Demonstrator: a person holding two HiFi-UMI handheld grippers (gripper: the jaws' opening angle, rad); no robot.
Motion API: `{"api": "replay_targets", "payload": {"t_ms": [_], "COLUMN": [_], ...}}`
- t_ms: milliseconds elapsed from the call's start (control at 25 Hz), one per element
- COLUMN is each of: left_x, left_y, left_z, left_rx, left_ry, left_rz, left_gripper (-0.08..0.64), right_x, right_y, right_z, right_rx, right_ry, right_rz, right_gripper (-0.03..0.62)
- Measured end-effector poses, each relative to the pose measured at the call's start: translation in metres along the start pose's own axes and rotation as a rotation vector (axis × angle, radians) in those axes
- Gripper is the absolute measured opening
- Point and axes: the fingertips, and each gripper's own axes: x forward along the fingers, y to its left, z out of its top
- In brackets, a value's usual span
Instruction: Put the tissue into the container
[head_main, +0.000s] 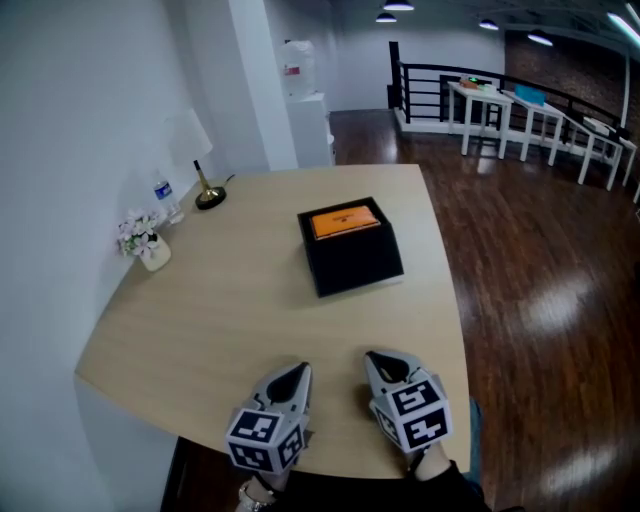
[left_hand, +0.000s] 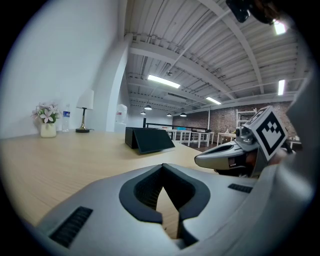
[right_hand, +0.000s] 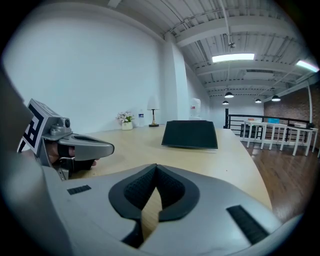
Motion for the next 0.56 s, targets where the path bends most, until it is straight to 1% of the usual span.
{"api": "replay_targets", "payload": {"t_ms": [560], "left_x": [0.0024], "left_y": [-0.0023], "left_z": [-0.0001], "left_rx": [0.002], "left_ry": [0.003], "left_rz": [-0.014], "left_gripper": [0.003], "right_x": [-0.0018], "right_y": [-0.0022], "right_z": [0.0013], "right_rx": [0.011], "right_ry": [-0.016], "right_rz": [0.003], "right_gripper": [0.003]}}
